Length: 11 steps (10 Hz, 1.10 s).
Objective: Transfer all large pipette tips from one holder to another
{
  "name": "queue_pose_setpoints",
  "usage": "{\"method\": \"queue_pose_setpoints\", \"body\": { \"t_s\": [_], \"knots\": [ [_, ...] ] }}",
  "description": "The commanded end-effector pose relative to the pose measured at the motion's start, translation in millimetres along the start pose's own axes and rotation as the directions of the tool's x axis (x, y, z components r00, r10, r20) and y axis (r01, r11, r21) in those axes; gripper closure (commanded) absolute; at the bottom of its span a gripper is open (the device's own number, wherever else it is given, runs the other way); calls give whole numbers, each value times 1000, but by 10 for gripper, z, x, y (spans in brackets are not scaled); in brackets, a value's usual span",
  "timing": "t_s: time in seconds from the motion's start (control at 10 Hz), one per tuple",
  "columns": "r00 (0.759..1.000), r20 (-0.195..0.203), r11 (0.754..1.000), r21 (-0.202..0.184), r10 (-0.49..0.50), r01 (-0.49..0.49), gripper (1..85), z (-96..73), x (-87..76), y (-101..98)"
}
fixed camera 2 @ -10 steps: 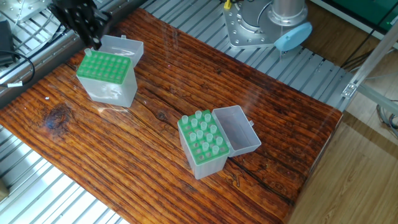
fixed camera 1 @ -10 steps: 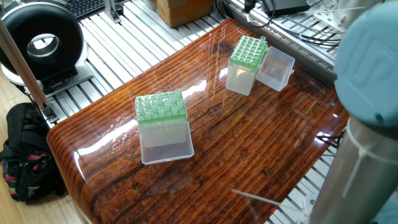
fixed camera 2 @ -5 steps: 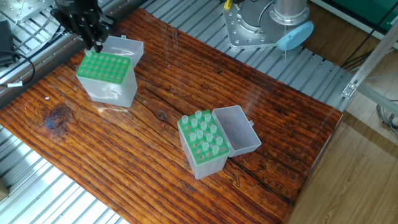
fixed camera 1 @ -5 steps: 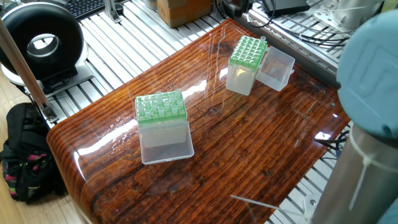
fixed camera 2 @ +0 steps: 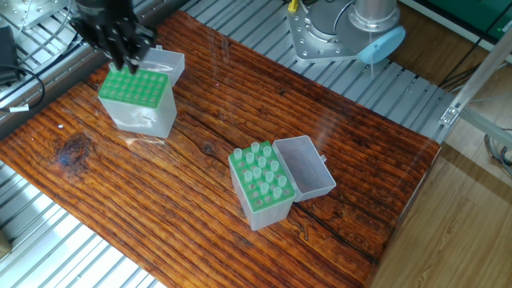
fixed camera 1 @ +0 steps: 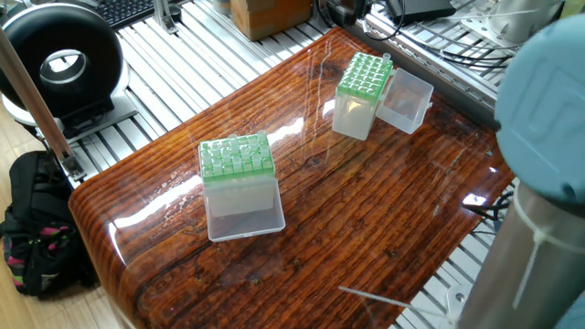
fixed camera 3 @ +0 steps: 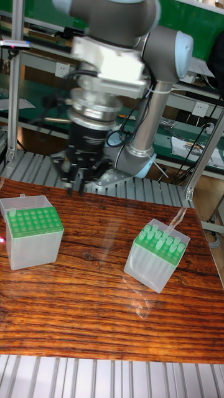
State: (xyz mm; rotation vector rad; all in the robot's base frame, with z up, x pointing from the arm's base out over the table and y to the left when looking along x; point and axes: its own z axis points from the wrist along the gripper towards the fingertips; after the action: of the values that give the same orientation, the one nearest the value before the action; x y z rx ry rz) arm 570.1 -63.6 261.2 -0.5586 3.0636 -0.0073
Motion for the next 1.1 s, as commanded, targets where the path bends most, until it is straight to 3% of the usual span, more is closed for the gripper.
{"method": "queue_pose_setpoints", "body": {
  "t_s": [0.0, 0.3, 0.5, 0.8, 1.0],
  "knots": [
    [996, 30, 996, -52, 78, -77, 593, -94, -255, 763],
    [990, 24, 989, -55, 141, -139, 597, -163, -285, 1063],
    [992, 15, 992, -22, 124, -124, 633, -160, -250, 983],
    [999, 16, 999, -40, 36, -35, 613, -161, -250, 1033],
    [996, -8, 995, -52, 84, -85, 607, -162, -196, 1067]
  ]
}}
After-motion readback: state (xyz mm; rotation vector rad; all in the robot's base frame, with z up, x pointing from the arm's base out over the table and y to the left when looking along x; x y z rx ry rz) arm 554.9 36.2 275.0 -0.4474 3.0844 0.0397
